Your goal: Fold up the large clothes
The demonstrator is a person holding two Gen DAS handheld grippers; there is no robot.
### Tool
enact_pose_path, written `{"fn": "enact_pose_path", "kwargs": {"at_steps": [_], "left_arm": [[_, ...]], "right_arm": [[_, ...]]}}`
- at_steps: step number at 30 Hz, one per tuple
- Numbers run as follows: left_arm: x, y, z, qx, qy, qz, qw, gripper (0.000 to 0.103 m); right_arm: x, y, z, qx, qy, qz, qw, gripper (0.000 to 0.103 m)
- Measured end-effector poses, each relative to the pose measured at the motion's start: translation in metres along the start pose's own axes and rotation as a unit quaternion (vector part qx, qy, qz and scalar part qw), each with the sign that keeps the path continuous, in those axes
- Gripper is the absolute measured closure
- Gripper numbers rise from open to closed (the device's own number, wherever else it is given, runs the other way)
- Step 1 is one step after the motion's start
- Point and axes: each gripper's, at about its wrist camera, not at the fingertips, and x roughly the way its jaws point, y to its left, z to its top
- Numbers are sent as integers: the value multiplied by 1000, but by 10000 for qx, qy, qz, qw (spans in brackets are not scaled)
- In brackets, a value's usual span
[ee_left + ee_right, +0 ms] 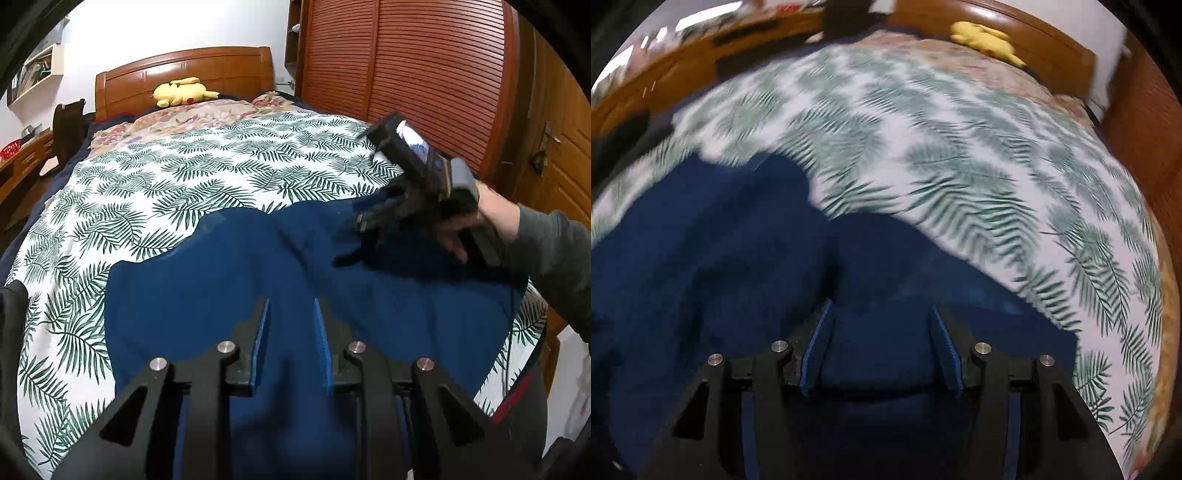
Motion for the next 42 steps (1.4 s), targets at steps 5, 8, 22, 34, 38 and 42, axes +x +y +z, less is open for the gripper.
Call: {"fn": "enact_pose_path", "kwargs": {"at_steps": [5,8,22,34,38,42], "left_arm": [[-1,2,-1,-2,1,0,10000,81],[-2,2,-1,3,-9,-5,10000,81],[-5,3,-3,19,-10,10,10000,81],[-6,2,-4,38,-24,-8,10000,81],[-9,1,-3,52,-66,-31,10000,81],[-12,-1,-3,70,-86,-51,9999,81]], "right_arm": [[18,11,-8,-21,148,-160,9998,30],[25,-3,-6,312,201,66,9993,29],[6,-15,16,301,-425,-489,9974,100],[-11,-56,18,1229,-589,-662,9885,46],[-29,-50,-11,1222,-497,-481,9901,46],[-46,-40,-45,1171,-364,-418,9916,46]]}}
